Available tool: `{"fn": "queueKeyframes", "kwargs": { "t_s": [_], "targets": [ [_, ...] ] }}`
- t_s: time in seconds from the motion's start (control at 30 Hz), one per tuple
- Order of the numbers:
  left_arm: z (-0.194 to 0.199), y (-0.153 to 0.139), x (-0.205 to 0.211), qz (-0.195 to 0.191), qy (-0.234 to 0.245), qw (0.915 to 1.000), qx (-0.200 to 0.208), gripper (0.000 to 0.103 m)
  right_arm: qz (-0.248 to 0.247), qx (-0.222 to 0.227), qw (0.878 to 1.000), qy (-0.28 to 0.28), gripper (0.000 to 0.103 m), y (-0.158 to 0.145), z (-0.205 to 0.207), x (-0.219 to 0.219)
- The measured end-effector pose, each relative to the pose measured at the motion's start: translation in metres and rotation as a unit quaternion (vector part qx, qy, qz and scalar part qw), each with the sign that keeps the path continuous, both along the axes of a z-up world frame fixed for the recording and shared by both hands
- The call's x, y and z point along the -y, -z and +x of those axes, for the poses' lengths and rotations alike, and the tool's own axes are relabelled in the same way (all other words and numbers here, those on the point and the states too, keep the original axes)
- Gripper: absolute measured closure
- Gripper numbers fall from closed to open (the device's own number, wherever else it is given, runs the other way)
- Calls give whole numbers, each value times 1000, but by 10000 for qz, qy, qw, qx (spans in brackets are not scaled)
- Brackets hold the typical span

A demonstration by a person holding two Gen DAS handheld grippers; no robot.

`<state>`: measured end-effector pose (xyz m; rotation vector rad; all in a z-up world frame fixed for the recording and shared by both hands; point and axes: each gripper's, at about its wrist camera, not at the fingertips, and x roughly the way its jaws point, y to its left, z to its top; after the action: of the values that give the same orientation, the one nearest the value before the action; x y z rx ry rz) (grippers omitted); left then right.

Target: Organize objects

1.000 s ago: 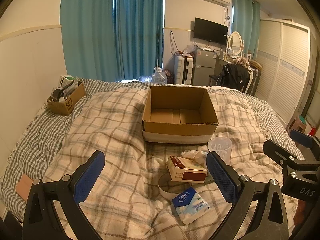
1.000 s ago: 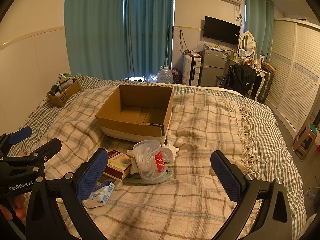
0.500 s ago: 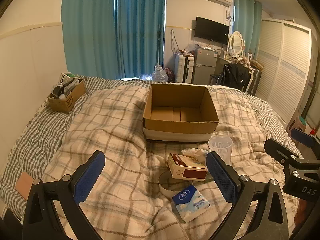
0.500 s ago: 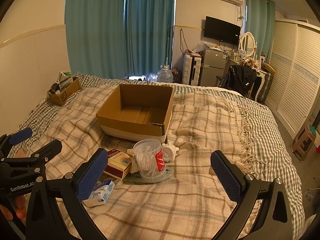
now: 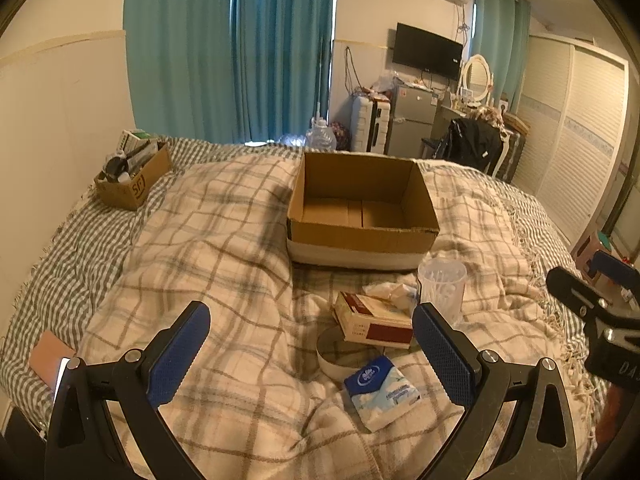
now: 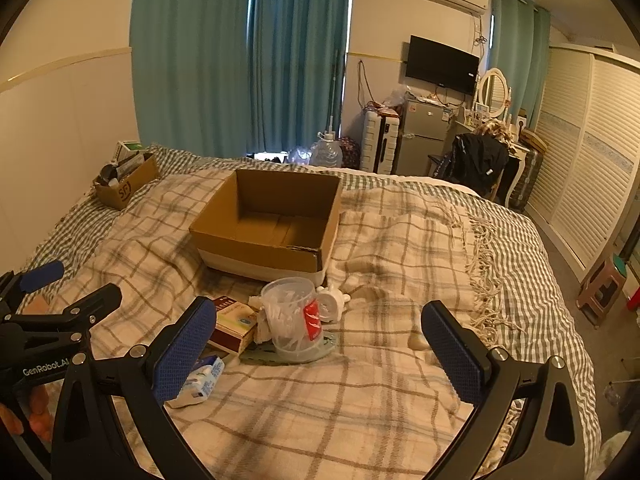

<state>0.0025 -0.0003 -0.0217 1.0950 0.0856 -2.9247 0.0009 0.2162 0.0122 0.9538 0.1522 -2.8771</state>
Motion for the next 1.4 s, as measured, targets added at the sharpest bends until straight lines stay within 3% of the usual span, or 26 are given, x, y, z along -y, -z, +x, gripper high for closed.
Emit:
{"fn": "queueKeyframes", "kwargs": {
  "t_s": [0.2, 0.3, 0.53, 0.63, 0.7, 0.87, 1.0, 1.2, 1.4],
  "targets": [
    [-9, 33, -18, 31, 265, 9982, 539, 0, -62, 216, 9997, 114, 0, 11, -8, -12],
    [-14, 59, -31, 65, 462, 9936, 1028, 1, -79, 354, 9992, 150, 0, 20, -12, -15],
    [-29, 100, -47, 79, 775, 9815, 1748, 2, -47, 591, 9981, 176, 0, 38, -22, -15],
    [-37, 113, -44, 483, 1010, 9730, 2017, 17, -22, 684, 9975, 192, 0, 45, -26, -14],
    [-40, 119, -39, 855, 1120, 9670, 2124, 35, 30, 755, 9970, 184, 1, 49, -28, -12],
    [-32, 106, -29, 1055, 1059, 9712, 1856, 46, 131, 804, 9966, 138, 0, 52, -28, -5],
    [-26, 76, -12, 930, 971, 9804, 1439, 49, 170, 819, 9965, -12, 0, 51, -28, 7],
    [-31, 37, 36, 606, 464, 9935, 841, 49, 296, 960, 9938, -482, 1, 55, -32, 44],
    [-39, 49, 72, 497, 88, 9942, 947, 49, 946, 1350, 9797, -1139, 1, 80, -45, 101]
  ]
}}
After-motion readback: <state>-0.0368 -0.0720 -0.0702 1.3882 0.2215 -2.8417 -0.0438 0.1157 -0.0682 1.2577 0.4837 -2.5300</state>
